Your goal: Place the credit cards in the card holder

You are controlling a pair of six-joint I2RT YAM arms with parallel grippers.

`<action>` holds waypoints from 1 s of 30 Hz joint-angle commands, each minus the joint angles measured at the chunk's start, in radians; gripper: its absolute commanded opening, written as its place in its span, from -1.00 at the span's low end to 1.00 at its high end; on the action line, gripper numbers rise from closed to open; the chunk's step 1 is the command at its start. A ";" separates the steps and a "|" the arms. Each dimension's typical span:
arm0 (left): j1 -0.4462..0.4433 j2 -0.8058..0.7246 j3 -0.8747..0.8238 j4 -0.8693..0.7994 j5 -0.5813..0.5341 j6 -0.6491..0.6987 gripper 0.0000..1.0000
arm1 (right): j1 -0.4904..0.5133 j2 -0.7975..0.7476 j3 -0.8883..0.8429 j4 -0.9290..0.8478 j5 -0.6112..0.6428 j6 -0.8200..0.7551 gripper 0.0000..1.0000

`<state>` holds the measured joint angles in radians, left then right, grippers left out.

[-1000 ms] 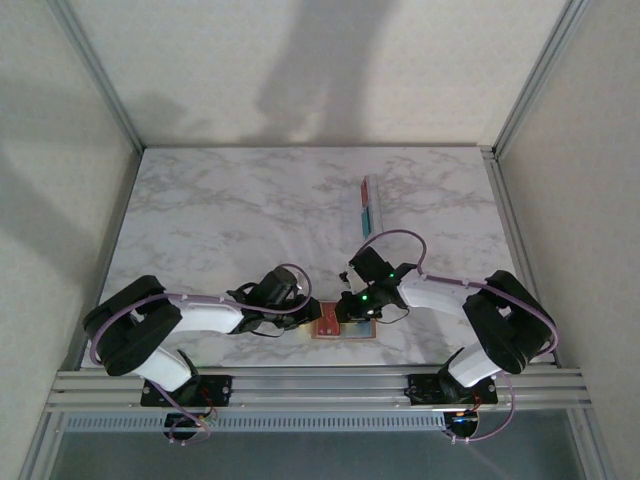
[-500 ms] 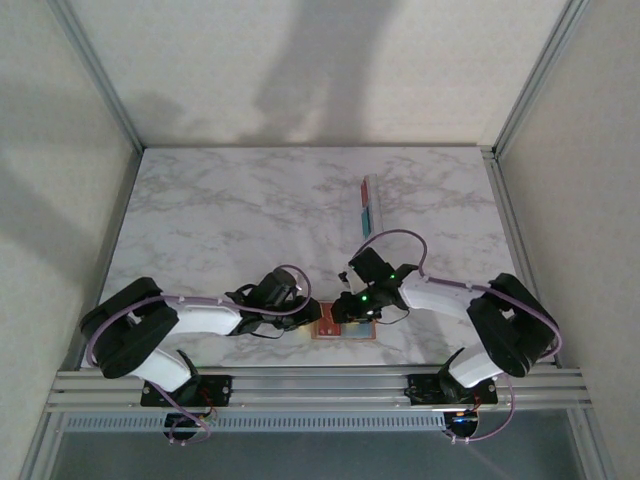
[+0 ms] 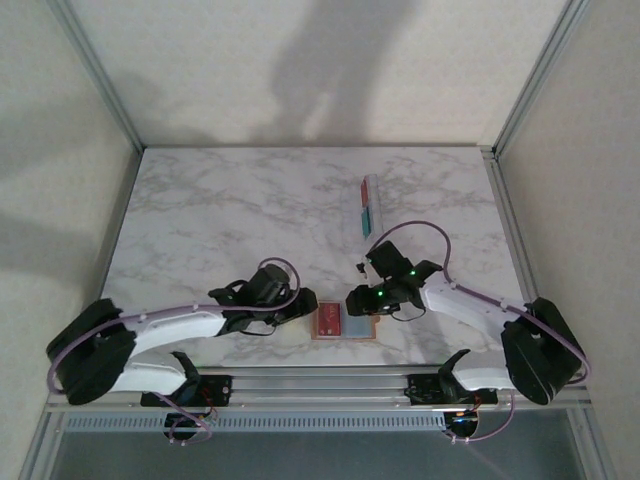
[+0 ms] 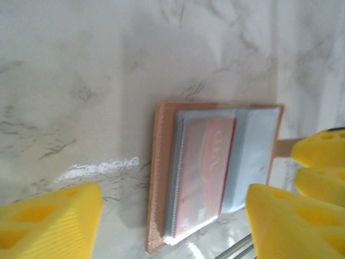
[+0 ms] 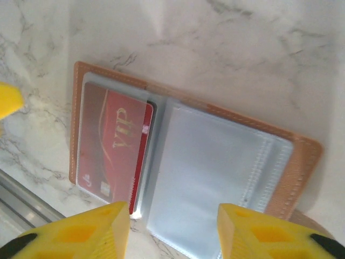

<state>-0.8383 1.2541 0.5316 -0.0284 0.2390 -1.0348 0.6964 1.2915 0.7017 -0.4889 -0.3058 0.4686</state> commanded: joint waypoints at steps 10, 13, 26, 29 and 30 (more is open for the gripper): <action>-0.002 -0.185 0.105 -0.348 -0.282 -0.095 0.72 | -0.078 0.030 0.012 -0.099 0.109 -0.005 0.31; 0.023 -0.200 0.099 -0.360 -0.290 -0.097 0.72 | -0.081 0.061 0.021 -0.101 0.138 0.012 0.32; 0.204 -0.207 0.150 -0.364 -0.207 0.095 0.74 | -0.073 0.064 -0.059 -0.003 -0.092 0.079 -0.26; 0.275 -0.186 0.173 -0.353 -0.162 0.148 0.73 | -0.060 0.084 -0.040 0.023 -0.110 0.101 -0.52; 0.297 -0.176 0.183 -0.357 -0.147 0.168 0.73 | -0.048 0.084 -0.026 0.020 -0.108 0.107 -0.54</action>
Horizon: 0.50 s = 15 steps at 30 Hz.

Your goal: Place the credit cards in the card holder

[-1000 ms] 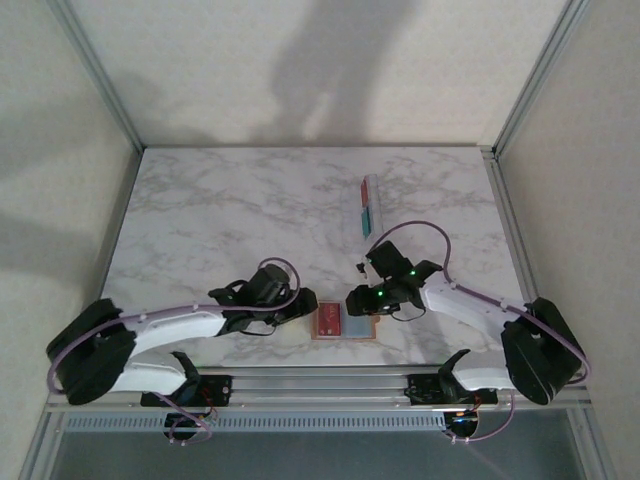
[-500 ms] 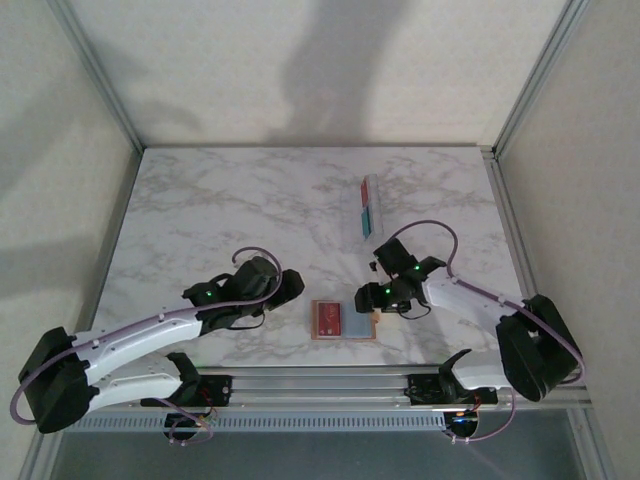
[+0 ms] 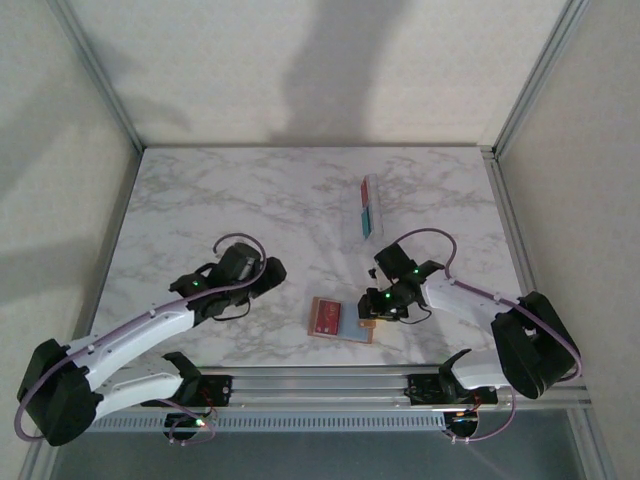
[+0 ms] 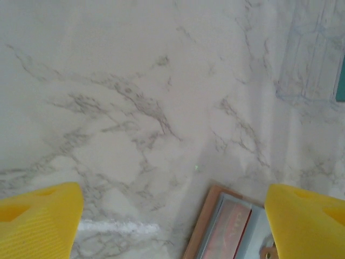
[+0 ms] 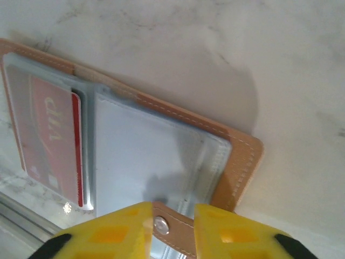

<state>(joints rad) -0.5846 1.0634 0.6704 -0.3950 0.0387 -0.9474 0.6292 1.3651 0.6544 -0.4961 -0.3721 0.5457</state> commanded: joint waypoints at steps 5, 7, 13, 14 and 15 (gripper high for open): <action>0.096 0.060 0.104 -0.023 0.037 0.150 0.71 | 0.060 -0.068 0.068 -0.140 0.134 0.070 0.04; 0.098 0.068 0.101 -0.004 0.045 0.155 0.70 | 0.060 -0.119 0.042 -0.194 0.197 0.098 0.22; 0.095 0.044 0.017 0.089 0.137 0.123 0.70 | 0.082 -0.102 -0.039 -0.109 0.106 0.092 0.27; 0.094 0.034 -0.003 0.108 0.138 0.115 0.70 | 0.095 -0.083 -0.037 -0.085 0.099 0.077 0.28; 0.094 0.021 -0.026 0.126 0.136 0.107 0.70 | 0.103 -0.068 -0.033 -0.062 0.097 0.070 0.29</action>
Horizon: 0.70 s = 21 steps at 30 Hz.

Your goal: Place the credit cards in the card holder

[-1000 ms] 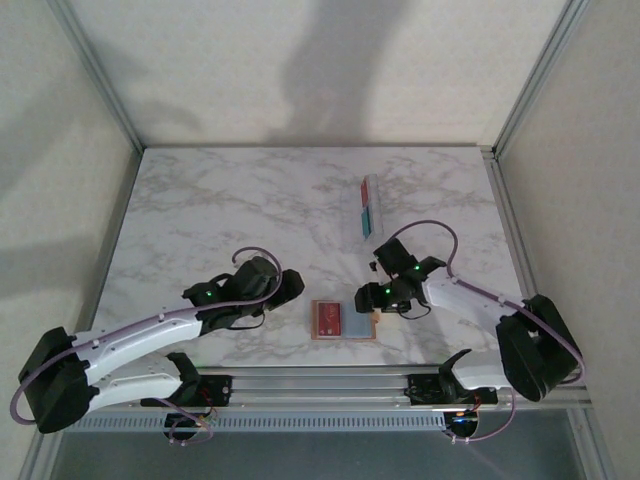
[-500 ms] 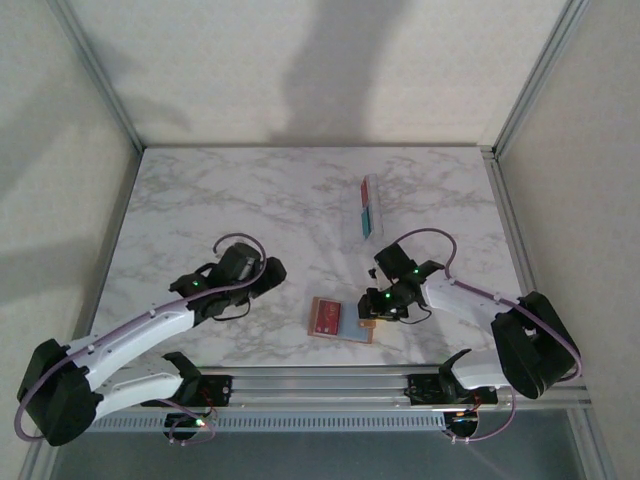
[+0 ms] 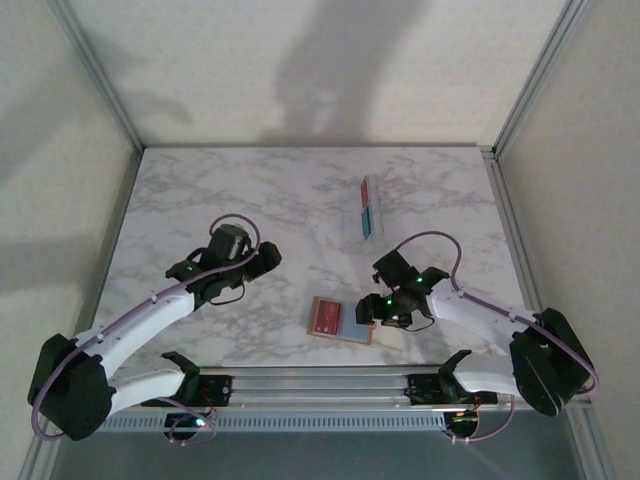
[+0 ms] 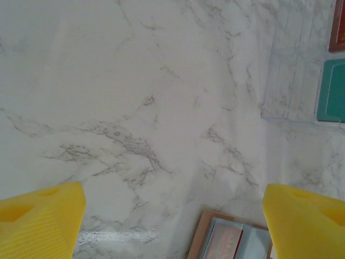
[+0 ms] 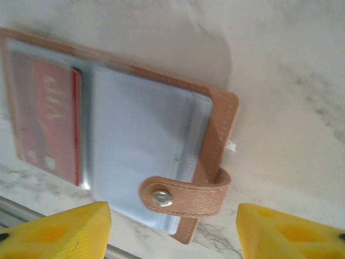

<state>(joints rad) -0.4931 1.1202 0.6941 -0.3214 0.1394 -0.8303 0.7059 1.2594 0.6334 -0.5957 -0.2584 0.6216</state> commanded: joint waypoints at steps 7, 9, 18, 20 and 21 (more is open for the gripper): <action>0.002 -0.090 -0.122 0.093 0.042 -0.058 0.71 | 0.032 0.107 0.000 0.188 -0.024 -0.040 -0.10; 0.002 -0.104 -0.129 0.086 0.034 -0.055 0.71 | 0.033 0.133 0.025 0.215 -0.034 -0.069 -0.26; 0.002 -0.151 -0.149 0.052 -0.011 -0.084 0.72 | 0.036 0.225 0.100 0.253 -0.036 -0.086 -0.31; 0.002 -0.161 -0.162 0.054 -0.016 -0.092 0.72 | 0.036 0.200 0.088 0.217 0.023 -0.090 -0.18; 0.002 -0.165 -0.165 0.050 -0.021 -0.096 0.72 | 0.036 0.194 0.085 0.192 0.056 -0.091 -0.07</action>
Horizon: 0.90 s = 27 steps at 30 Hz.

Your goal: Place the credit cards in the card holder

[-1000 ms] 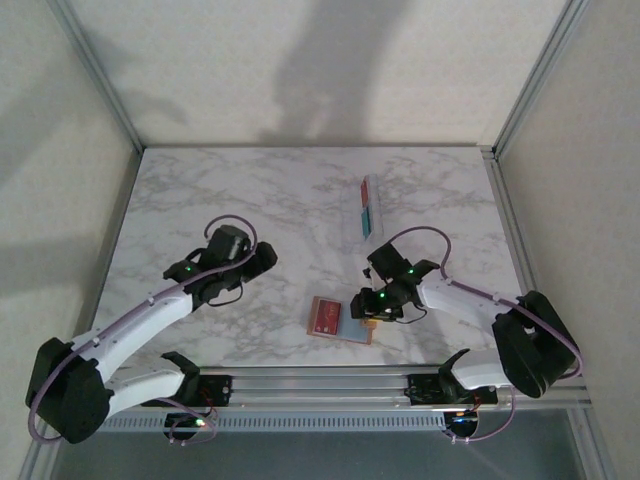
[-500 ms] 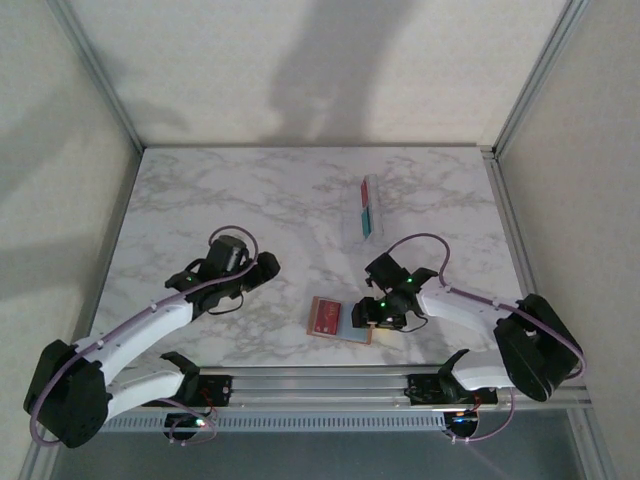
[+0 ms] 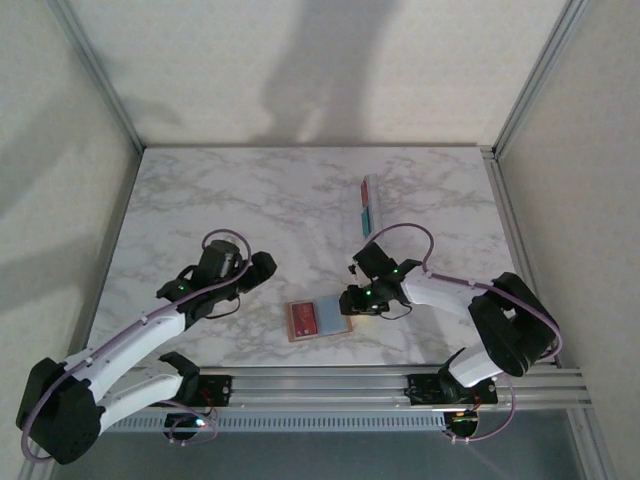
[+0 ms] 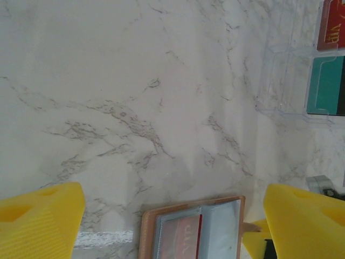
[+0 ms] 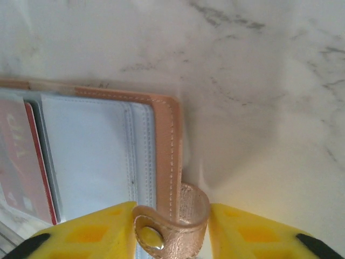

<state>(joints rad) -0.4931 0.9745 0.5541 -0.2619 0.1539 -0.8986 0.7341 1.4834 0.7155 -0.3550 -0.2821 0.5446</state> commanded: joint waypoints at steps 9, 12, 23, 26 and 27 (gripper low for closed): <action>0.011 -0.049 -0.004 -0.009 -0.087 -0.004 0.75 | -0.109 -0.191 0.093 -0.129 0.126 -0.048 0.34; 0.008 -0.046 0.031 -0.013 -0.077 -0.018 0.78 | -0.188 -0.244 0.141 -0.070 0.088 -0.069 0.53; 0.010 -0.101 -0.020 -0.039 -0.059 -0.040 0.95 | -0.303 0.217 0.778 -0.303 0.483 -0.356 0.59; -0.002 -0.149 -0.091 0.040 -0.012 -0.103 0.99 | -0.317 0.334 0.889 -0.310 0.498 -0.405 0.61; -0.007 -0.169 -0.120 0.076 0.005 -0.122 0.99 | -0.317 0.369 0.915 -0.309 0.490 -0.420 0.61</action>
<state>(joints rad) -0.4911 0.8509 0.4992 -0.2390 0.1207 -0.9634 0.4267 1.7733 1.5604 -0.5854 0.1238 0.2108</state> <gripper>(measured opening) 0.993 0.803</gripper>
